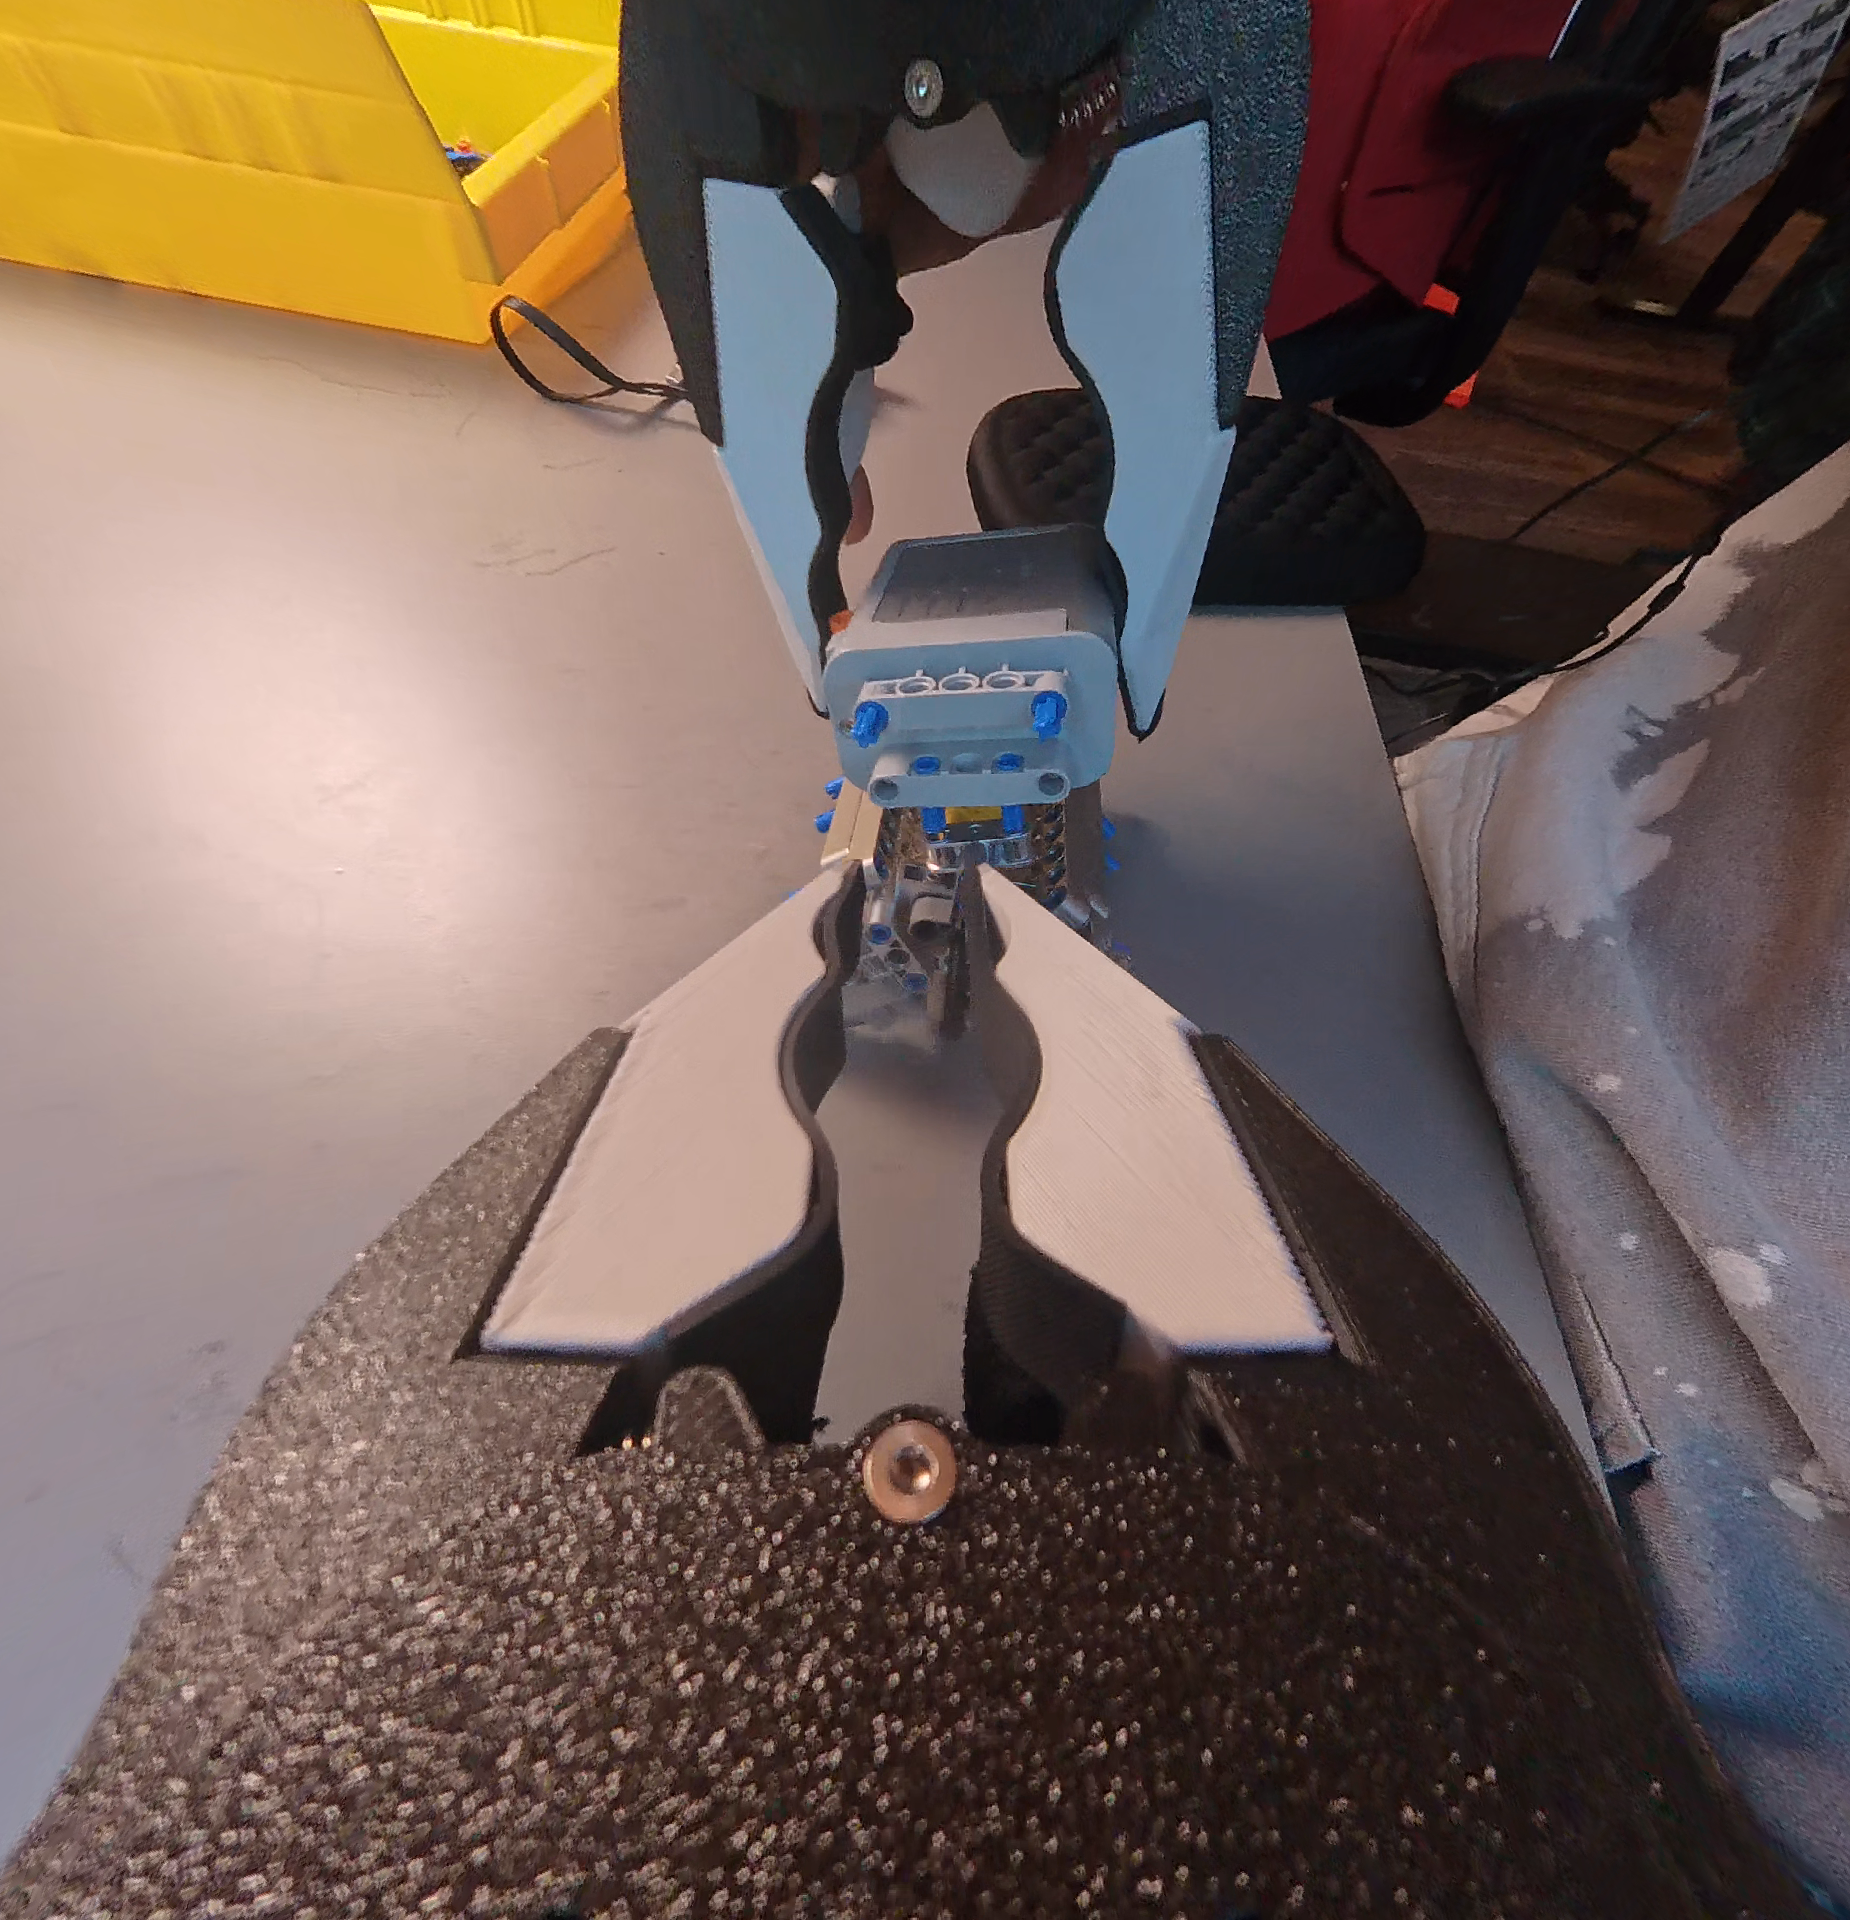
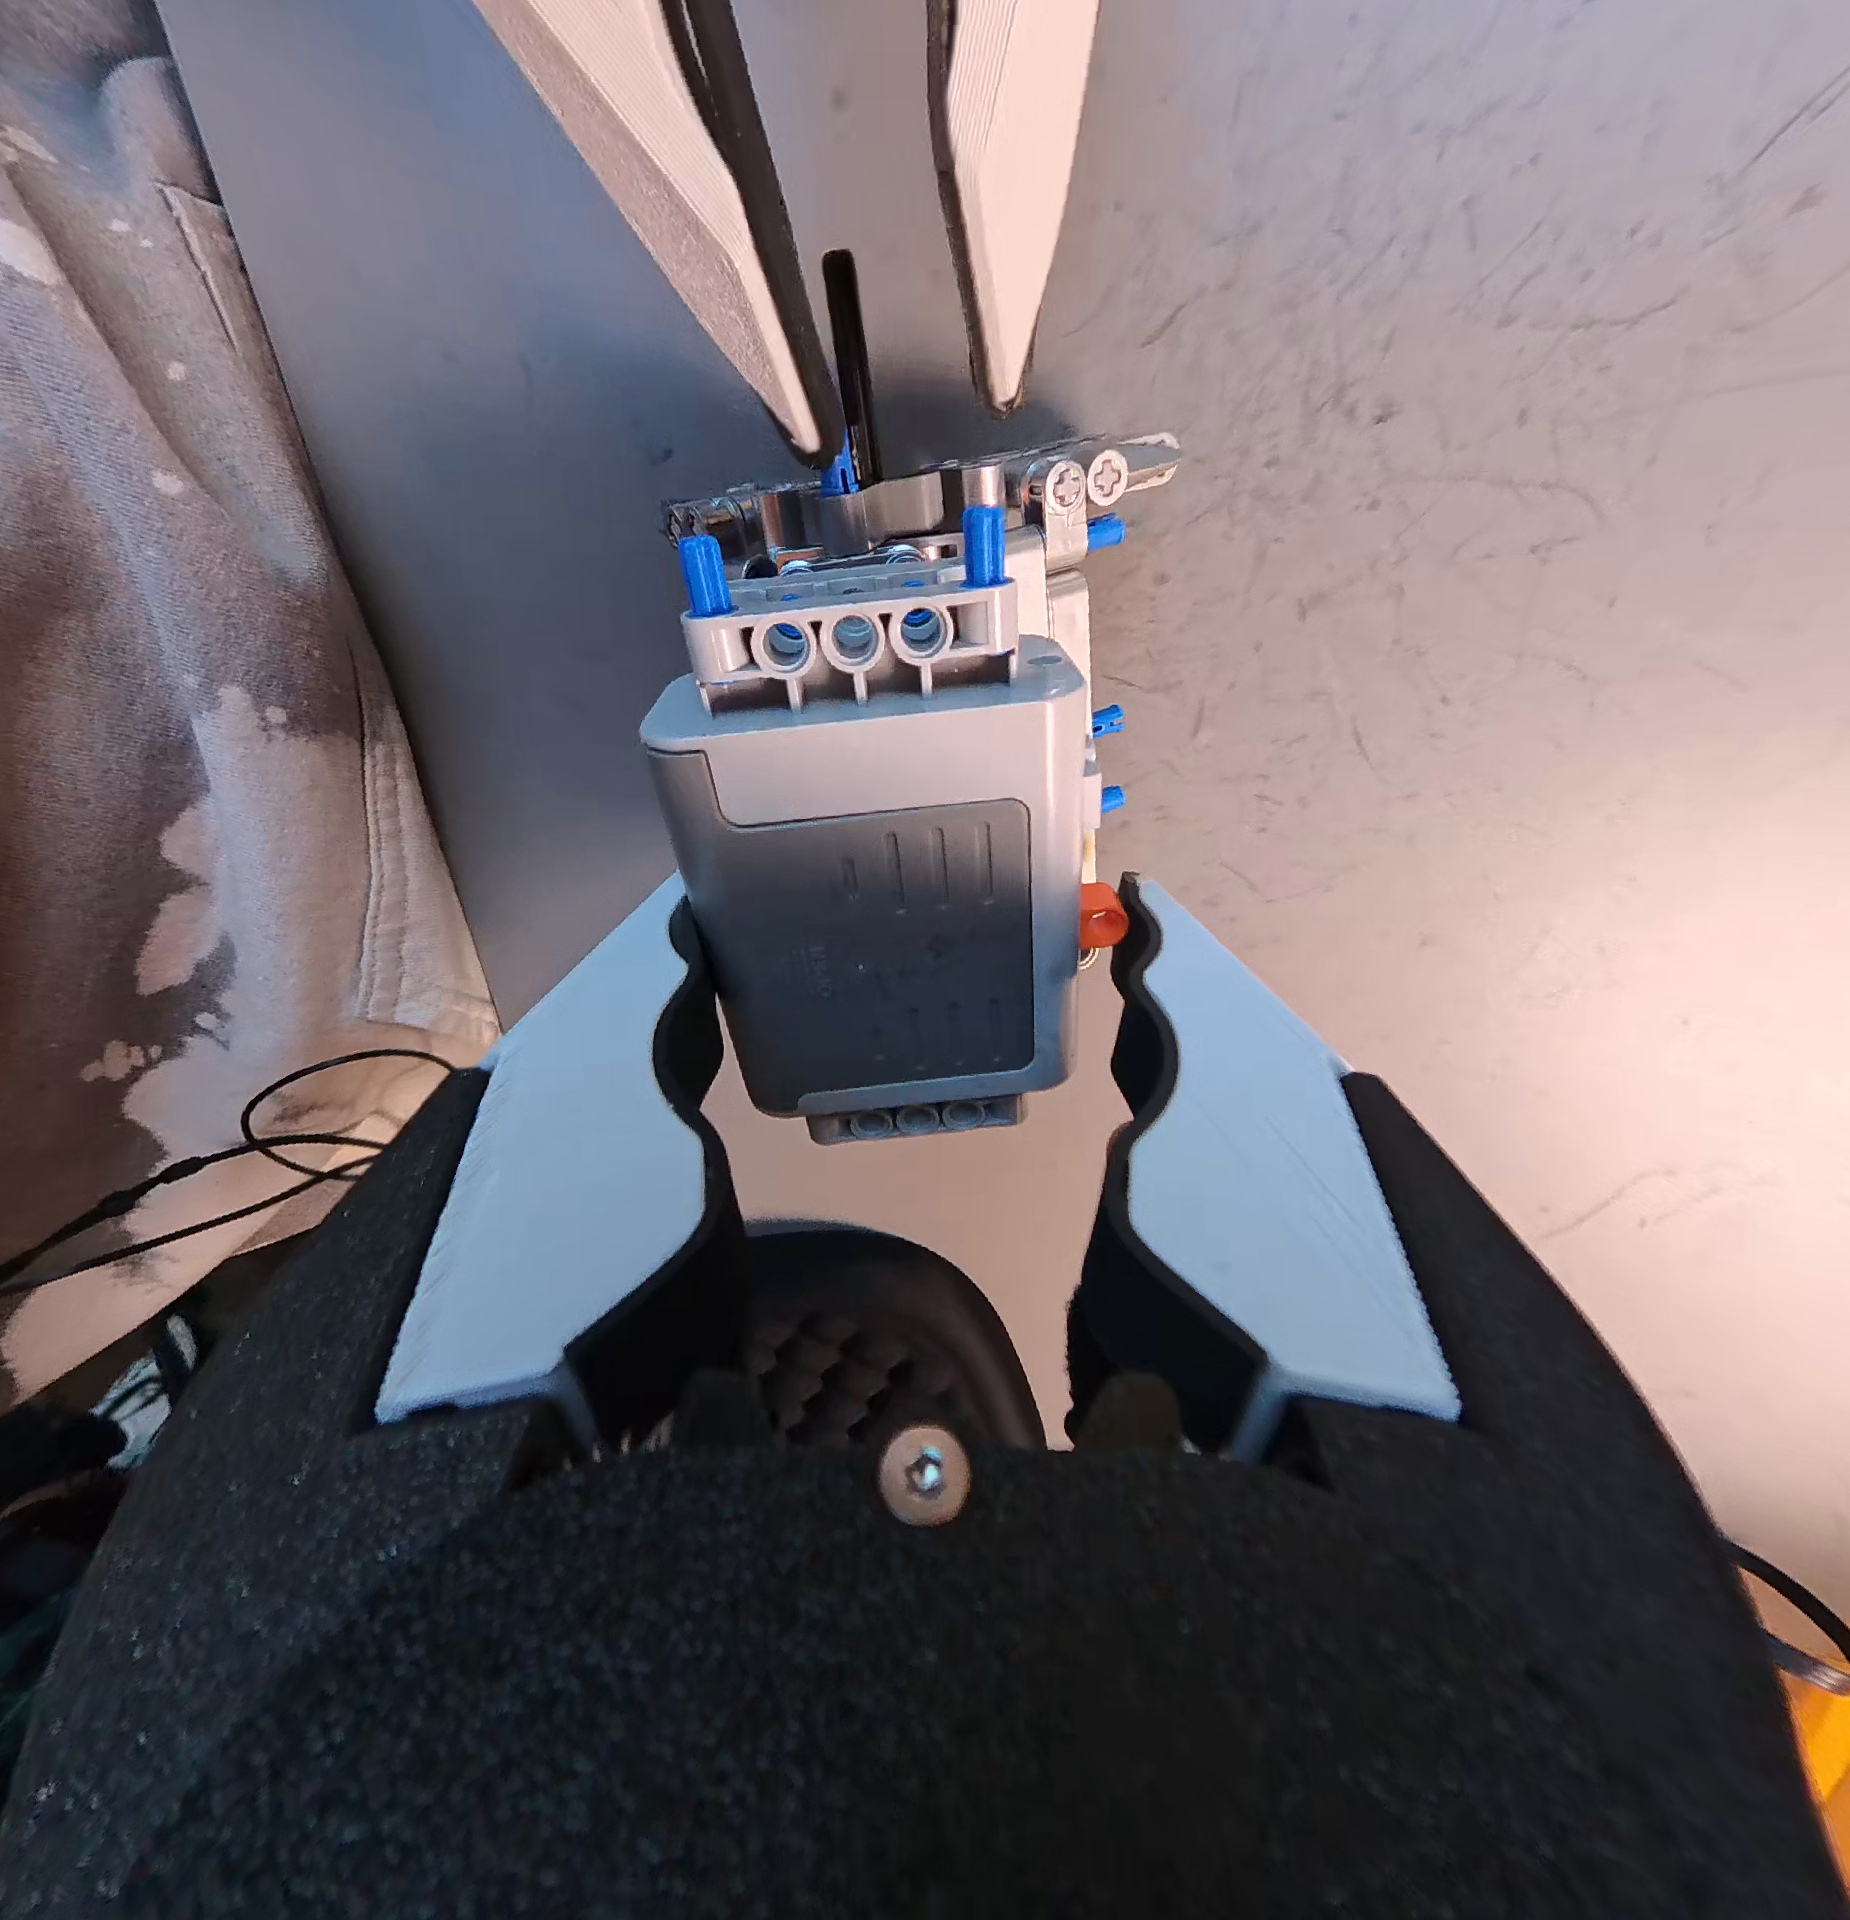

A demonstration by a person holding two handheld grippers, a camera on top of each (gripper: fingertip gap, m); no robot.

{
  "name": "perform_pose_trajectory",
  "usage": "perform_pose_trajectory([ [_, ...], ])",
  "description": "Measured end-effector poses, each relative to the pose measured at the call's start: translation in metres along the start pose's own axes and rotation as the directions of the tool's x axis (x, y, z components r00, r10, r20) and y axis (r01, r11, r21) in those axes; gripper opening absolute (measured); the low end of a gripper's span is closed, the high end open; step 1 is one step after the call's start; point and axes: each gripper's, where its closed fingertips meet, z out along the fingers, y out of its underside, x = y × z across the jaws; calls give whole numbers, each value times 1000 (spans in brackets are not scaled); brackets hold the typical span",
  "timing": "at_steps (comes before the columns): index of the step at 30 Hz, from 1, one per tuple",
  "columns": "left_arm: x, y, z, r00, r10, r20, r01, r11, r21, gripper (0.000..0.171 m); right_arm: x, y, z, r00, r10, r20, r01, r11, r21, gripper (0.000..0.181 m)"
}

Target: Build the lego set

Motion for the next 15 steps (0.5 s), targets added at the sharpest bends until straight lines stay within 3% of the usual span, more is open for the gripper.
perform_pose_trajectory([
  [15,-16,-18,-3,999,-10,38,8,997,73,17,1,4,2,996,-22,89,33,992,-123,75],
])
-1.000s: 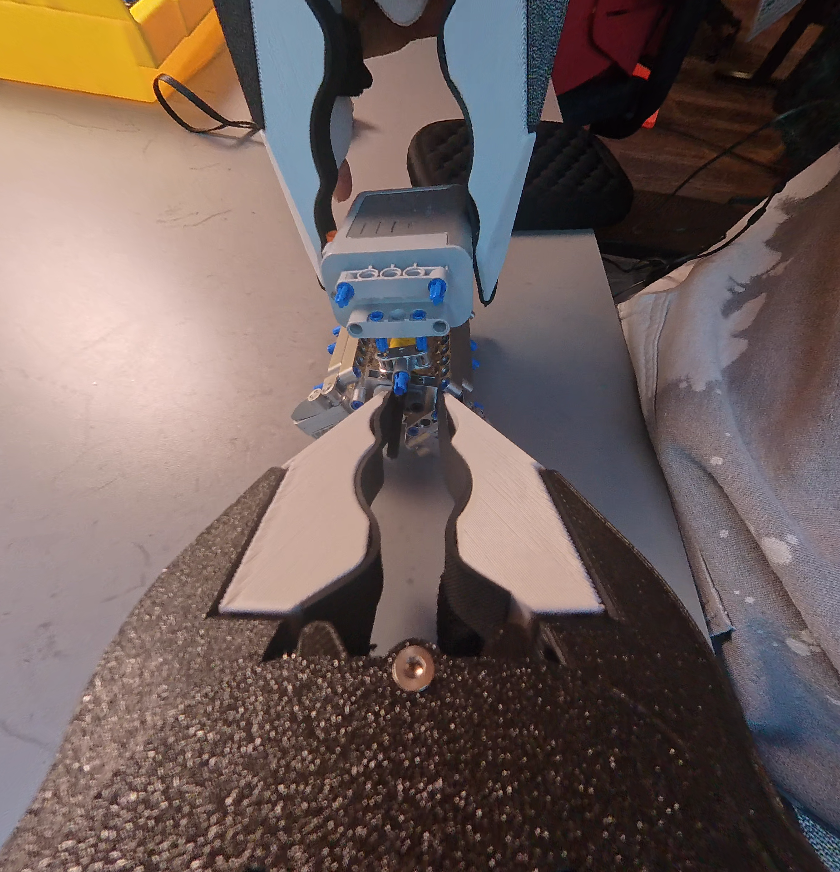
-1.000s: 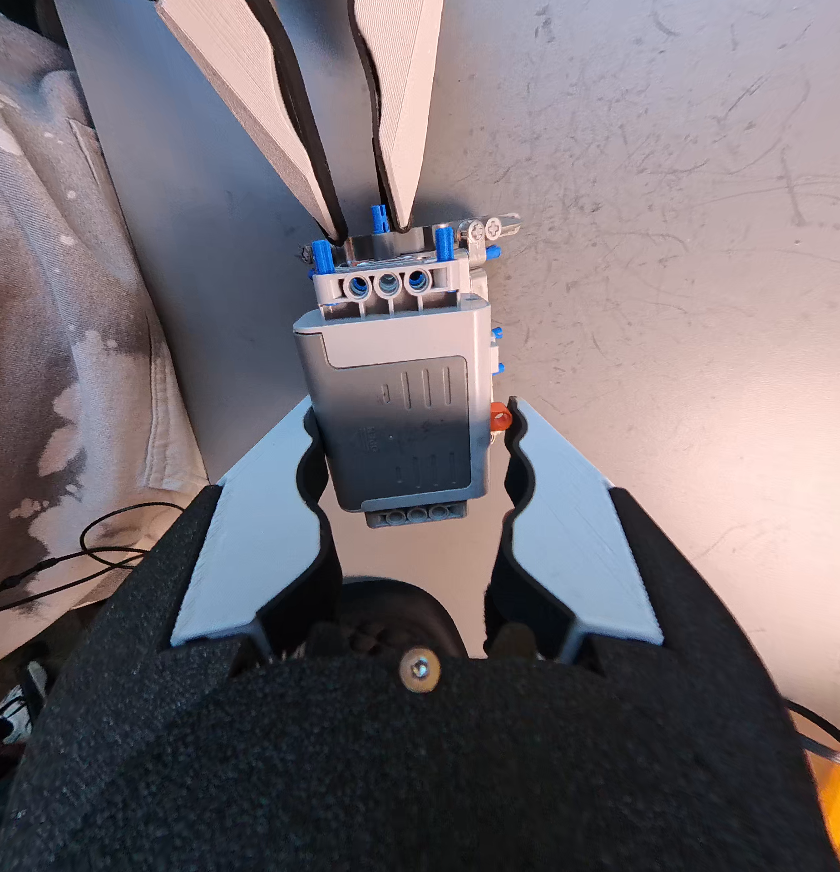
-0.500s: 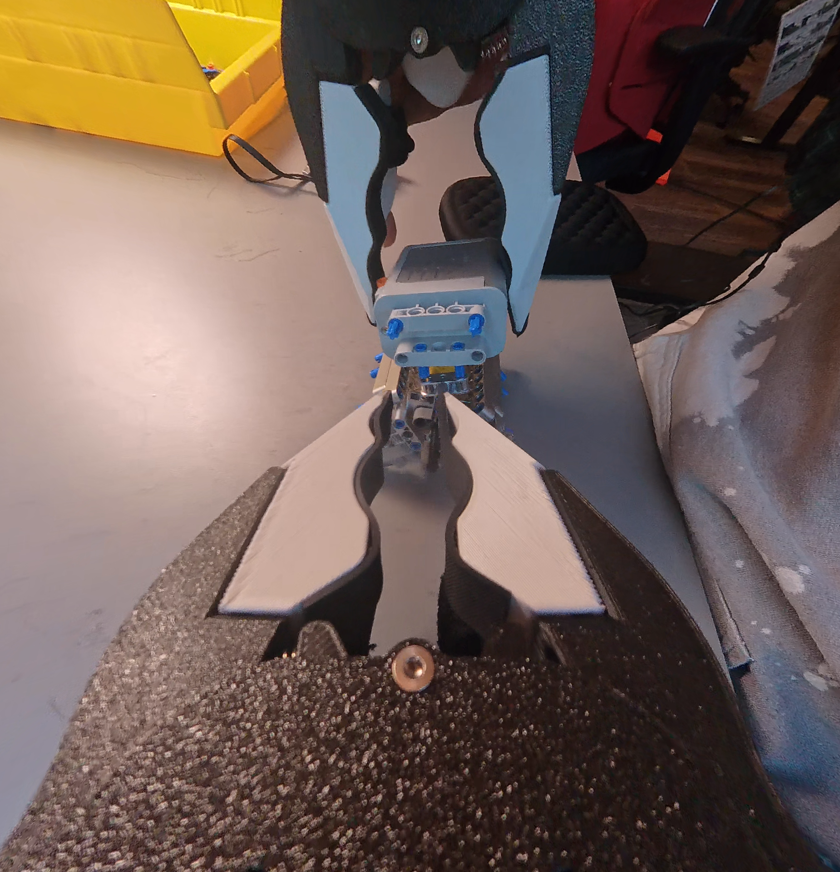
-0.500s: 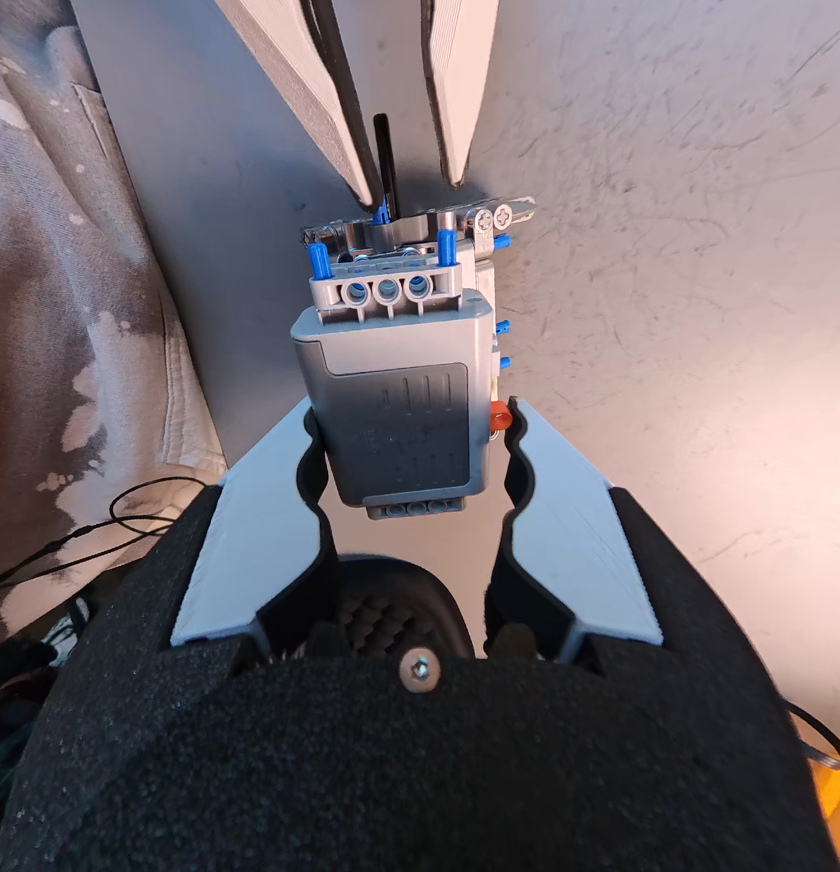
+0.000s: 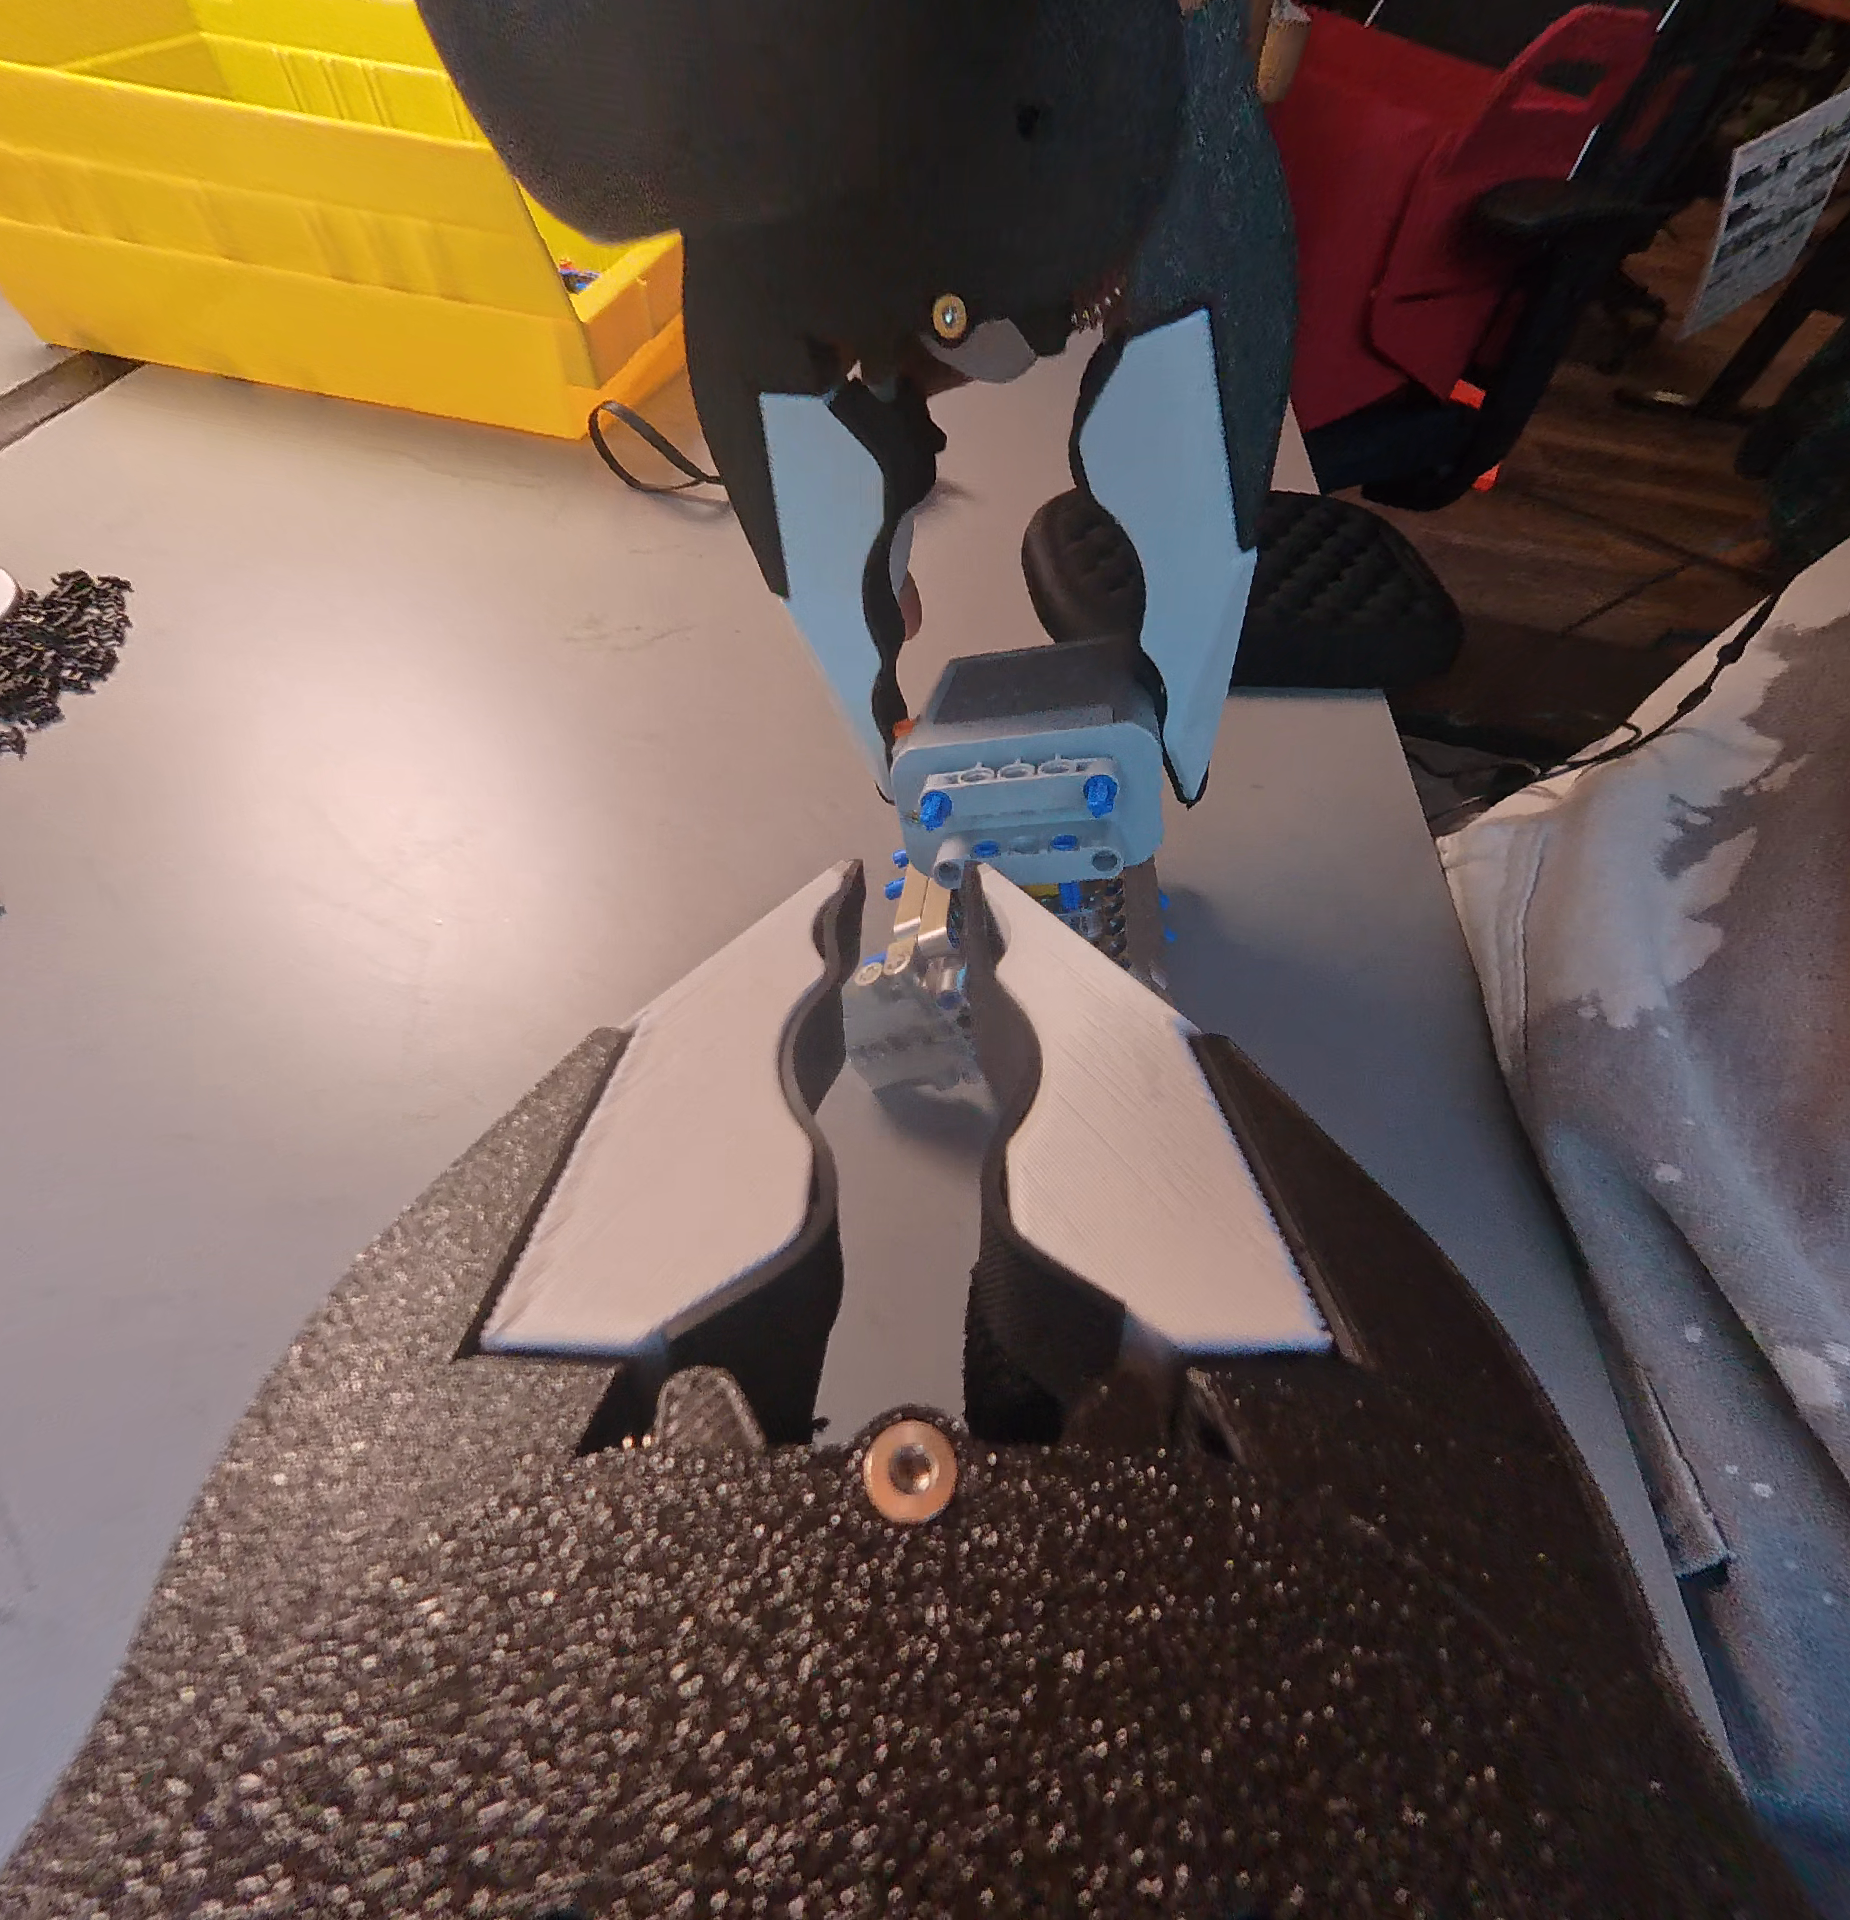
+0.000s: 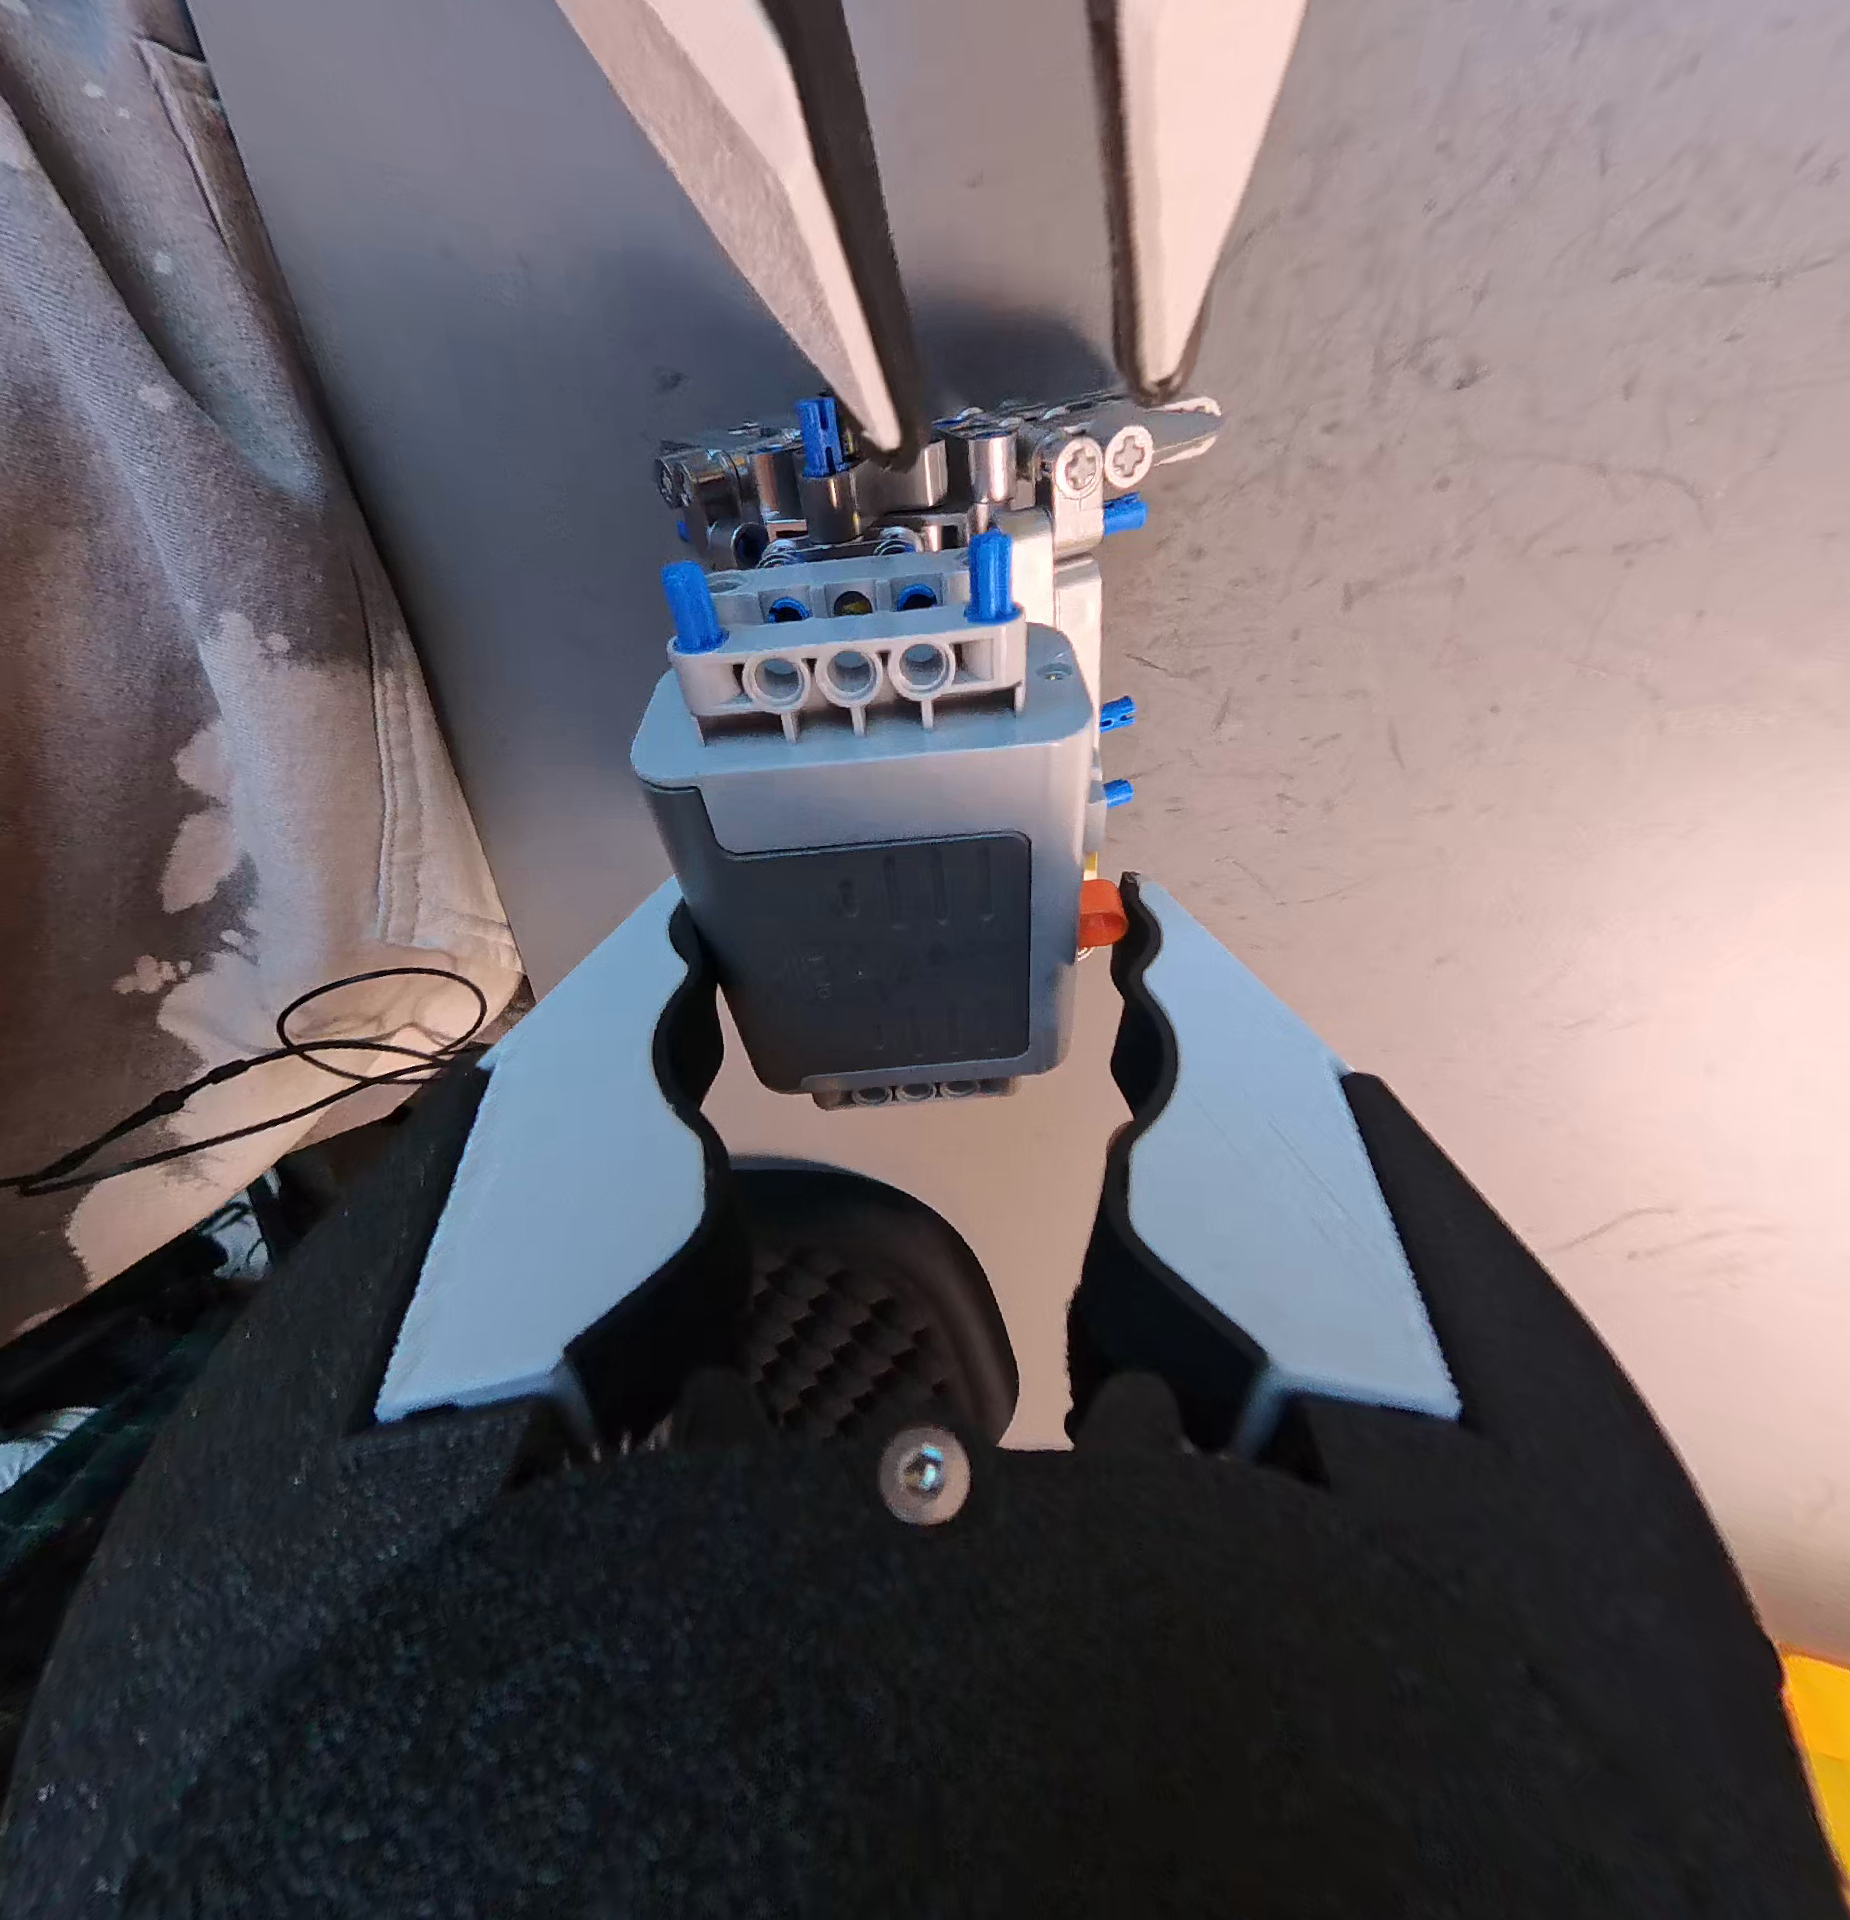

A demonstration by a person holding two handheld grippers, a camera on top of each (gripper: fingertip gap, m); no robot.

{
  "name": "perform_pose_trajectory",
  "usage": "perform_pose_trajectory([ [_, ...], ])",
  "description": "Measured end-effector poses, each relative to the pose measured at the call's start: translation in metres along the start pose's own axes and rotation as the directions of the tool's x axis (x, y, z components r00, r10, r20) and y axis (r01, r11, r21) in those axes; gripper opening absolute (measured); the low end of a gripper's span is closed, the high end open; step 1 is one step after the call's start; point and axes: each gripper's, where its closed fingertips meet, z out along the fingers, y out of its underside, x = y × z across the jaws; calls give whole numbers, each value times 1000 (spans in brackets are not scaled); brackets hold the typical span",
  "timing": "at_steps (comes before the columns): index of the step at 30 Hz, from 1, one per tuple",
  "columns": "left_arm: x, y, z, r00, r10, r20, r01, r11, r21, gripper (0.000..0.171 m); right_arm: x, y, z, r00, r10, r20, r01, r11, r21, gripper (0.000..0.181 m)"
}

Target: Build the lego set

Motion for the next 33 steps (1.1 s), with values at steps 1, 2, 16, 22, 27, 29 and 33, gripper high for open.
perform_pose_trajectory([
  [1,-1,-3,0,1000,-7,-3,7,1000,13,17,-1,0,0,1000,-6,3,6,1000,-3,75],
  [2,-1,-7,0,1000,-17,-13,17,1000,25,17,-2,0,1,1000,-9,8,9,1000,-6,75],
  [16,16,0,16,980,-77,-183,63,995,-83,15,-2,4,2,1000,-11,12,11,999,-44,74],
  [22,5,-11,8,986,-78,-145,73,997,-39,13,-2,4,2,1000,-15,15,15,998,-53,74],
  [27,7,-8,14,985,-86,-153,76,995,-70,12,-2,4,1,1000,-18,13,19,998,-58,74],
  [29,9,-6,17,988,-64,-142,53,995,-81,4,-1,5,2,1000,-17,12,17,998,-60,74],
  [33,10,-5,16,990,-43,-138,30,996,-90,3,-3,5,2,1000,-18,11,19,998,-56,74],
])
